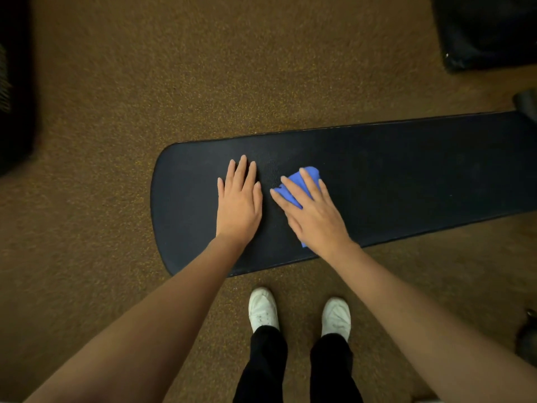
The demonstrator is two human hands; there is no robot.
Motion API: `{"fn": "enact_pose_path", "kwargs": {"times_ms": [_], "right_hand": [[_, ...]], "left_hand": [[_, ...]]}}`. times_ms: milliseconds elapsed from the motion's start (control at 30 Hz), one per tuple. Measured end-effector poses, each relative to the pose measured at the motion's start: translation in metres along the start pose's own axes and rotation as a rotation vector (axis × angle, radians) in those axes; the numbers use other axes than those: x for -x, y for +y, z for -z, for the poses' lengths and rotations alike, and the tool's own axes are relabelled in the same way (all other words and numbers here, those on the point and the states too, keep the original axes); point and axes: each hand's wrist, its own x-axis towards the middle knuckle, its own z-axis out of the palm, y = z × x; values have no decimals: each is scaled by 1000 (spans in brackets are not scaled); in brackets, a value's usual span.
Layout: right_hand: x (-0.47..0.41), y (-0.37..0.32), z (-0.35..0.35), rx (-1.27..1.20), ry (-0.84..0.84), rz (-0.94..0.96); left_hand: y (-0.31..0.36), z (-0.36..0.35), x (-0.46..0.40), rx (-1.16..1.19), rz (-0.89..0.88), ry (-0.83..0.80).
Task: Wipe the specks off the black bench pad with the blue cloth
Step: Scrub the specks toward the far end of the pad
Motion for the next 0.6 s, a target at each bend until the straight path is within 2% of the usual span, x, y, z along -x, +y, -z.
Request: {"fn": "enact_pose_path", "kwargs": {"times_ms": [67,133,267,300,433,600], "right_hand": [[-10,12,2,1,-17,32],[-14,19,4,-24,13,-21],[-11,12,3,-142,132,-405],[-10,5,2,-156,145,-431],[-25,-10,-6,-131,112,-149],[-69,5,-8,-147,45,-78]], "left_hand": [[4,-4,2,-3,14,-1],[7,-6,2,-5,35,0],[8,-6,0,-23,54,16],[8,-6,-1,-23,54,22],[8,-4,-2,20,94,36],[6,-1,0,45,117,47]]}}
